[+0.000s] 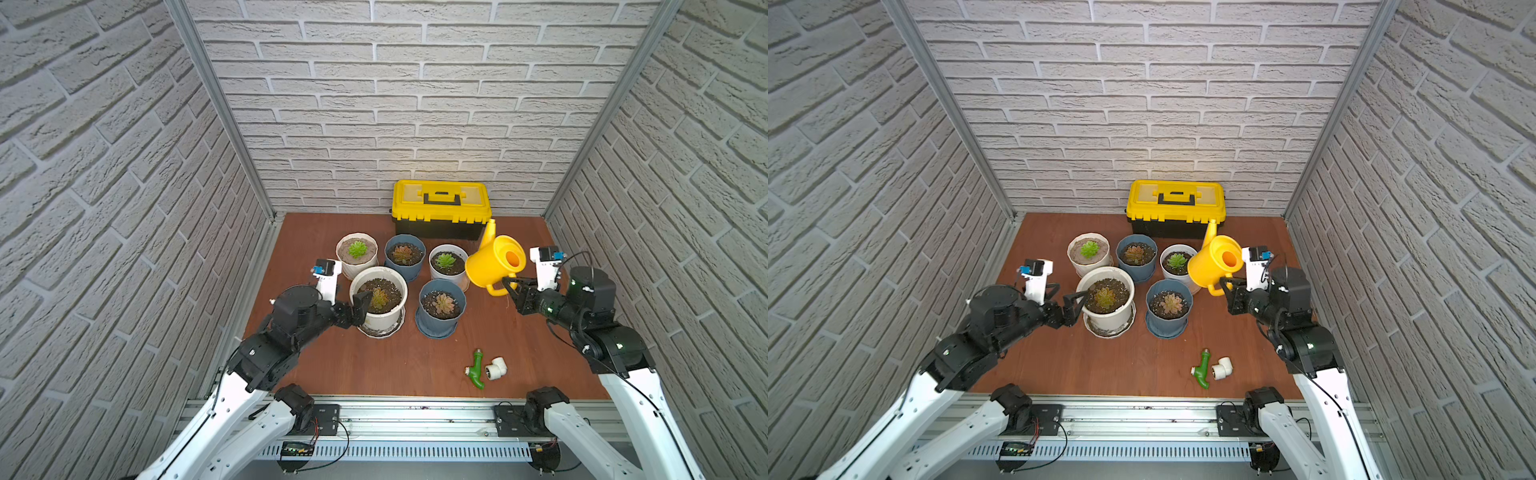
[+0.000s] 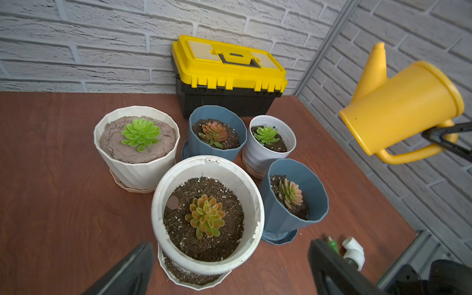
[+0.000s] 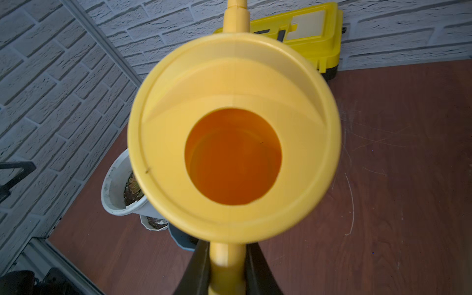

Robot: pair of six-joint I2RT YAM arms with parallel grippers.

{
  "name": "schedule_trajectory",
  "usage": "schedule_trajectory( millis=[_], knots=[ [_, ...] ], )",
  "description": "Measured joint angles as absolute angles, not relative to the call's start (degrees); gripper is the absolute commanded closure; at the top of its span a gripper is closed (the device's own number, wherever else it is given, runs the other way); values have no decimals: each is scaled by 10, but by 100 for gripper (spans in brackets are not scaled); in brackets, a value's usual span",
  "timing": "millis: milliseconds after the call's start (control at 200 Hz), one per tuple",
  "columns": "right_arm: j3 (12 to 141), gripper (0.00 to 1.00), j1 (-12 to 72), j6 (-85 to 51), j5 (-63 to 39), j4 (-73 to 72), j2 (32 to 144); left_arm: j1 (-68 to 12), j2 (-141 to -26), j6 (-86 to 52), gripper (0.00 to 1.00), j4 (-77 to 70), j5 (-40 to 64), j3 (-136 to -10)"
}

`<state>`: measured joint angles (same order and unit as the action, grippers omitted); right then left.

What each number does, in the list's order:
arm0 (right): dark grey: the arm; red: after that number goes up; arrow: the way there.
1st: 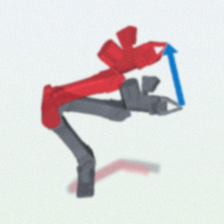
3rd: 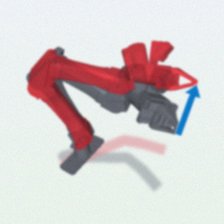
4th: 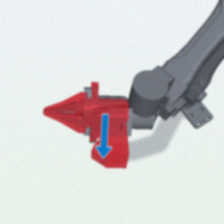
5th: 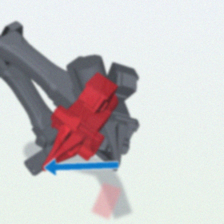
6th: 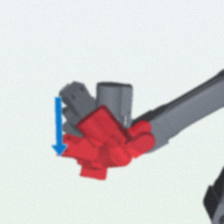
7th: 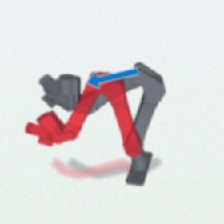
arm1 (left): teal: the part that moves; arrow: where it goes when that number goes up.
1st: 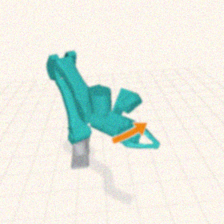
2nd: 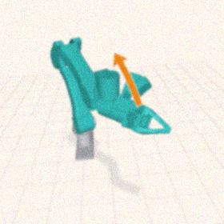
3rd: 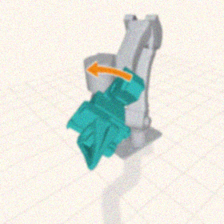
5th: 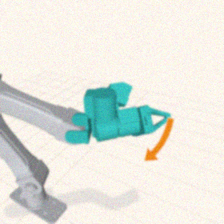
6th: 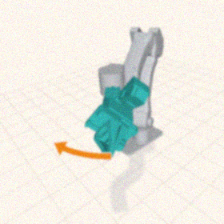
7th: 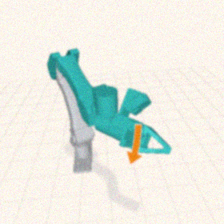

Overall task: Water the succulent around the soil edge
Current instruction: Pick up the watering can from the center of the board.

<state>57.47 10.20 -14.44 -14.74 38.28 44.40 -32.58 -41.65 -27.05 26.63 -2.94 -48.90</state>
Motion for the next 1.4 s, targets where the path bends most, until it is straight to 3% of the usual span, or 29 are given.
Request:
schedule_trajectory(
  millis=[190, 495, 1160, 1400],
  knots=[
    [601, 97, 250, -108, -112, 378, 529, -380, -502, -241, 2, 219, -100, -535],
    [631, 98, 364, -8, -93, 371, 601, -377, -505, -222, 2, 185, -159, -563],
    [642, 97, 426, 95, -107, 347, 582, -361, -563, -234, 2, 124, -161, -575],
    [612, 97, 434, 95, -99, 269, 531, -361, -564, -254, 2, 96, -145, -544]
  ],
)
